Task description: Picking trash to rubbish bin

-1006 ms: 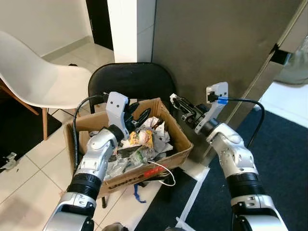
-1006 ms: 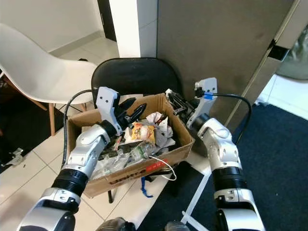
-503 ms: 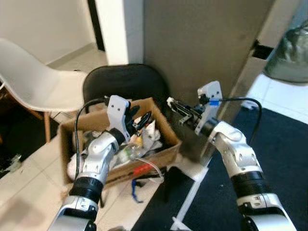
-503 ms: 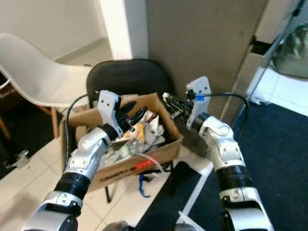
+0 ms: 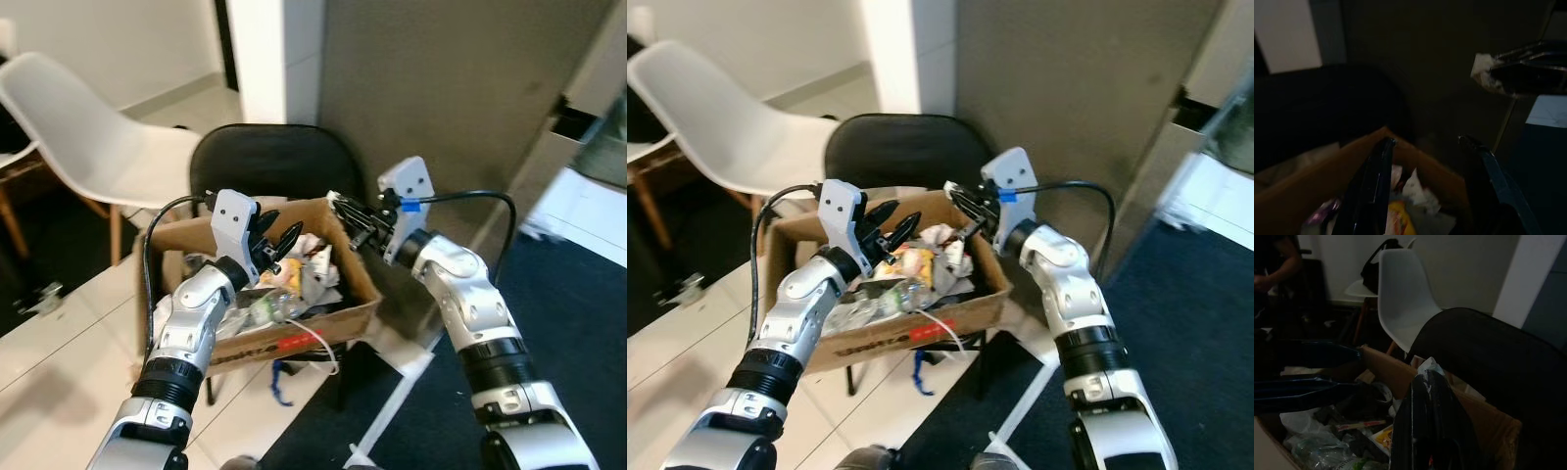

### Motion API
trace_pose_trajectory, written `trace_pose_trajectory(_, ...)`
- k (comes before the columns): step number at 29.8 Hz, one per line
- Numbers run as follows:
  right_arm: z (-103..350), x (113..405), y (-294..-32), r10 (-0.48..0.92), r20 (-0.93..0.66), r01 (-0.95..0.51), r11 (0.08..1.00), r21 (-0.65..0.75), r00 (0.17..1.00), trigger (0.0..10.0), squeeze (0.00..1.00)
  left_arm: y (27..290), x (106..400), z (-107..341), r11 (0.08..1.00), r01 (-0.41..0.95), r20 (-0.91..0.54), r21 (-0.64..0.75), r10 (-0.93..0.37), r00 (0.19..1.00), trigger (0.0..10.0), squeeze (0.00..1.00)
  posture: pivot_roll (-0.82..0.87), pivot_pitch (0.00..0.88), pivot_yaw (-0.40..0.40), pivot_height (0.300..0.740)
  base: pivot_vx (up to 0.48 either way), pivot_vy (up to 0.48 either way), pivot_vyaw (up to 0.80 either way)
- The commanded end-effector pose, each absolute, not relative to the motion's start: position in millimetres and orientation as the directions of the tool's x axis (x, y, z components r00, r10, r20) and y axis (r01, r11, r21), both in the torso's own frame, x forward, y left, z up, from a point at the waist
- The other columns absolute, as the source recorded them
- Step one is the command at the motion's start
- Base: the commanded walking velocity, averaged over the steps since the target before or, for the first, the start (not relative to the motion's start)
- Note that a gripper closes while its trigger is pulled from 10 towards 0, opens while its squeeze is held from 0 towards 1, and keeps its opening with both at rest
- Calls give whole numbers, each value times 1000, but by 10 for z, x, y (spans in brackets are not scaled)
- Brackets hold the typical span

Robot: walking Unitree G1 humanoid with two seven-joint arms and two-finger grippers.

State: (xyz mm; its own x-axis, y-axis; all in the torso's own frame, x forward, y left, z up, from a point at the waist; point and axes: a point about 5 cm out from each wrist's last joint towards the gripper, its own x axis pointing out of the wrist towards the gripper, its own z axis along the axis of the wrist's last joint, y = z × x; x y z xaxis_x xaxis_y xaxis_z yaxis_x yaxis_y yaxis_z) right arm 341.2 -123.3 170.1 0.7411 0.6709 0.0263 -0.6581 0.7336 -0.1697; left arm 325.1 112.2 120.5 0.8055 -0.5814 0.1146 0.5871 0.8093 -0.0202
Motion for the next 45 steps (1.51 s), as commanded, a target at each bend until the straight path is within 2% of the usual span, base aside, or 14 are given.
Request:
trace_pose_trajectory(1, 1735, 3425, -1196, 677, 22, -661, 724, -200, 735, 10000, 0, 1177, 3235, 1181, 814, 581, 98, -6, -578, 810, 10000, 0, -43, 0, 0, 740, 0, 0, 800)
trace_pose_trajectory(10, 1795, 3557, -1119, 618, -12, -598, 755, -270, 786, 10000, 0, 1267, 3200, 1216, 829, 559, 105, 2, -556, 825, 10000, 0, -37, 0, 0, 740, 0, 0, 233)
trace_pose_trajectory(18, 1720, 3638, -1068, 554, -86, -550, 774, -314, 828, 10000, 0, 1226, 3140, 1219, 822, 569, 112, 7, -566, 816, 10000, 0, -33, 0, -3, 740, 0, 0, 0)
trace_pose_trajectory(21, 1725, 3698, -1060, 501, -93, -497, 785, -369, 860, 10000, 0, 1284, 2994, 1221, 798, 602, 132, -39, -593, 794, 10000, 0, -19, 0, -14, 740, 0, 0, 0)
trace_pose_trajectory(31, 1676, 3687, -981, 523, -113, -515, 734, -442, 845, 10000, 0, 1339, 2875, 1198, 795, 604, 131, -63, -593, 794, 10000, 0, -7, 0, -23, 740, 0, 0, 0)
trace_pose_trajectory(43, 1631, 3707, -1008, 509, -112, -505, 752, -424, 853, 10000, 0, 1304, 2814, 1199, 781, 620, 121, -80, -610, 783, 10000, 0, -6, 0, -31, 740, 0, 0, 0)
trace_pose_trajectory(44, 1630, 3706, -1010, 514, -111, -509, 754, -415, 851, 10000, 306, 1306, 2815, 1200, 781, 619, 120, -79, -609, 784, 10000, 0, -6, 0, -31, 740, 0, 0, 0)
trace_pose_trajectory(45, 1629, 3706, -1011, 517, -110, -513, 755, -408, 849, 10000, 1000, 1306, 2814, 1202, 781, 619, 120, -80, -609, 784, 10000, 0, -6, 0, -31, 740, 0, 0, 0)
